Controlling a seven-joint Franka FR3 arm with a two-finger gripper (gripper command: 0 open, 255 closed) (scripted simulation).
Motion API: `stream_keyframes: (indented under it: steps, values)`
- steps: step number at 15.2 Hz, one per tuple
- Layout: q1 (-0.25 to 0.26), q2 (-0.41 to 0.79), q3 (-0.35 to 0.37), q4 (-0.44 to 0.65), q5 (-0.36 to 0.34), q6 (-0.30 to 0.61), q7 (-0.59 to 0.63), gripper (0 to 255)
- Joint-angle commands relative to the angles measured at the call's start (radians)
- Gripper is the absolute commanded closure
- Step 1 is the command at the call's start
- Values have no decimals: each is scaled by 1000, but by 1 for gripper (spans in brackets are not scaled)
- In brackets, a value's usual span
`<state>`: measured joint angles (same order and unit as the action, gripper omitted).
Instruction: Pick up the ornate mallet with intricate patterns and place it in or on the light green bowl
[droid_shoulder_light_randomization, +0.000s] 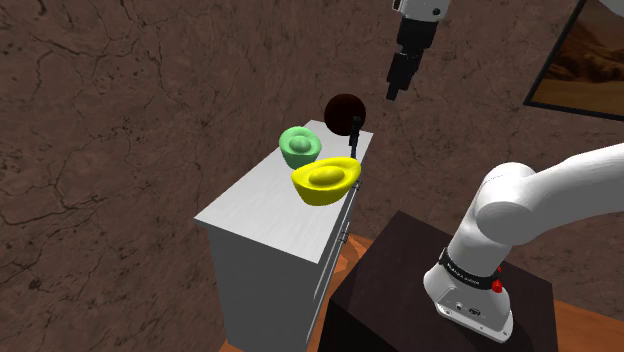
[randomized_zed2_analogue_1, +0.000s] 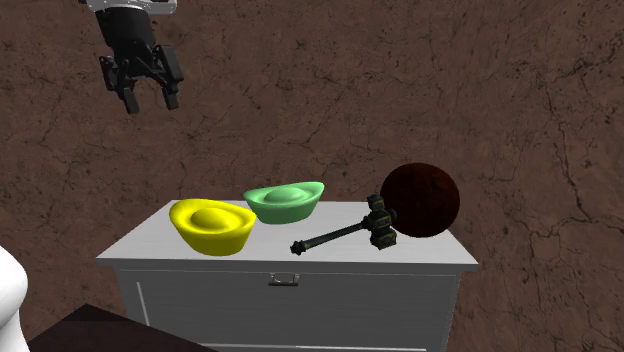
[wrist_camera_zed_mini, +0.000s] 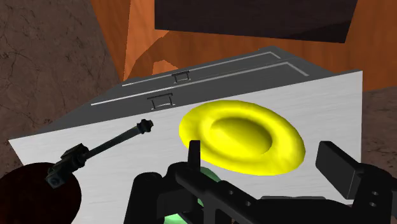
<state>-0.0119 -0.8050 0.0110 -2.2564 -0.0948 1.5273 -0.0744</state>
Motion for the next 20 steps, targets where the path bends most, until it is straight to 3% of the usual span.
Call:
stream_keyframes:
  steps: [1, 10, 20]
  values:
    - [0, 0, 0, 0, 0, 0, 0, 0]
    - [-103, 200, 1, -80, -28, 296, 209, 0]
    - [-214, 490, -19, -53, -79, 573, 444, 0]
